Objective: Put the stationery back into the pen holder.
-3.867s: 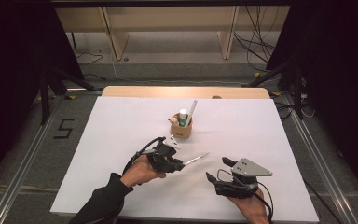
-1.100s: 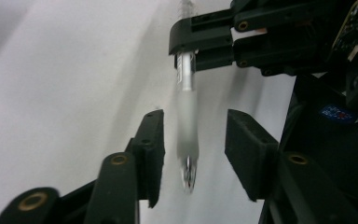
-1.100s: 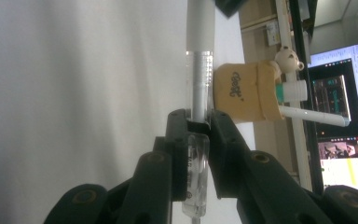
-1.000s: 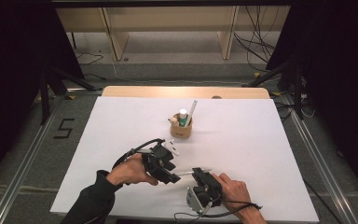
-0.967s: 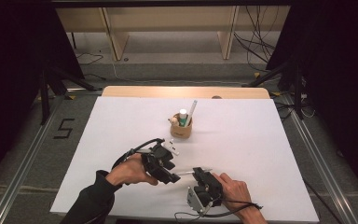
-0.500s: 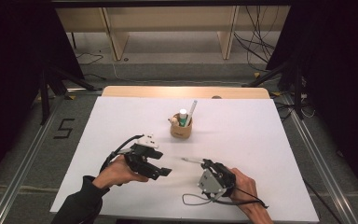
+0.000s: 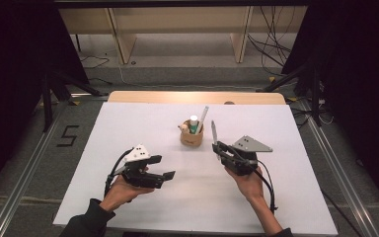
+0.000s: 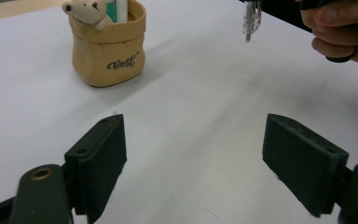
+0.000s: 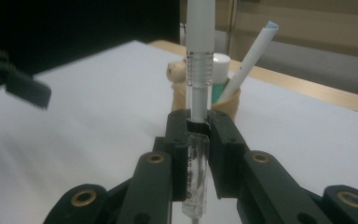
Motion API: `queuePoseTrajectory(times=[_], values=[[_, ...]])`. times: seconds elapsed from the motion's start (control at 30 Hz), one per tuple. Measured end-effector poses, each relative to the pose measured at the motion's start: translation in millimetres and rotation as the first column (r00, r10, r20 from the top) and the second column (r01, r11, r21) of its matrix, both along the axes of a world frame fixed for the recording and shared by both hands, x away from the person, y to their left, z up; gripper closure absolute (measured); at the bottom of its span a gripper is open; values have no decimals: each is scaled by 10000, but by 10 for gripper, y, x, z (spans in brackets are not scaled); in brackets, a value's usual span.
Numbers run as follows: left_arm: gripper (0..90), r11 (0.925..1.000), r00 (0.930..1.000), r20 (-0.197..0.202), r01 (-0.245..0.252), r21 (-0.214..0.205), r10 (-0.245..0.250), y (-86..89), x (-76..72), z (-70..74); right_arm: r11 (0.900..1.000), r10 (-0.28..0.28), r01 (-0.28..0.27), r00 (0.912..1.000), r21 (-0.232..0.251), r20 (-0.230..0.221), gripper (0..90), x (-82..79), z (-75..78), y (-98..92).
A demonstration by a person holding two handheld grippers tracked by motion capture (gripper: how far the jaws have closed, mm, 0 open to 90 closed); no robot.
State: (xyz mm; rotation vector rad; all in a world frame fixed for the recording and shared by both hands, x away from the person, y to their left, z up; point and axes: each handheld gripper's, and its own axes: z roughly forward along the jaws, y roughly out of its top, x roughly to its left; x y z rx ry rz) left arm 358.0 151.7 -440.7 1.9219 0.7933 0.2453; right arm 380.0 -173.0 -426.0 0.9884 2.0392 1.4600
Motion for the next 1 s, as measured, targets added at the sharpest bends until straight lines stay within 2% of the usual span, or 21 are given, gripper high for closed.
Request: queuePoseTrajectory(times=[0.1, 0.17, 0.37, 0.53, 0.73, 1.0], values=[[209, 9992, 9996, 134, -258, -308, 262, 67, -27, -40, 9992, -164, 170, 9997, 372, -171, 795, 120, 14, 39], [209, 9982, 9990, 186, -394, -458, 403, 103, -44, -65, 9966, -184, 211, 9992, 797, -342, 795, 193, 16, 61], [204, 9970, 9975, 319, -614, -466, 629, 176, -77, -109, 9885, -234, 318, 9980, 1477, -586, 795, 368, 54, 160], [193, 9966, 9967, 319, -728, -394, 741, 219, -103, -148, 9847, -274, 367, 9980, 1705, -563, 795, 499, 105, 243], [180, 9934, 9937, 323, -1056, -454, 1071, 290, -141, -173, 9799, -333, 476, 9965, 1937, -762, 795, 666, 118, 331], [168, 9922, 9920, 412, -1175, -408, 1191, 316, -158, -187, 9823, -488, 605, 9964, 1772, -691, 795, 826, 122, 475]])
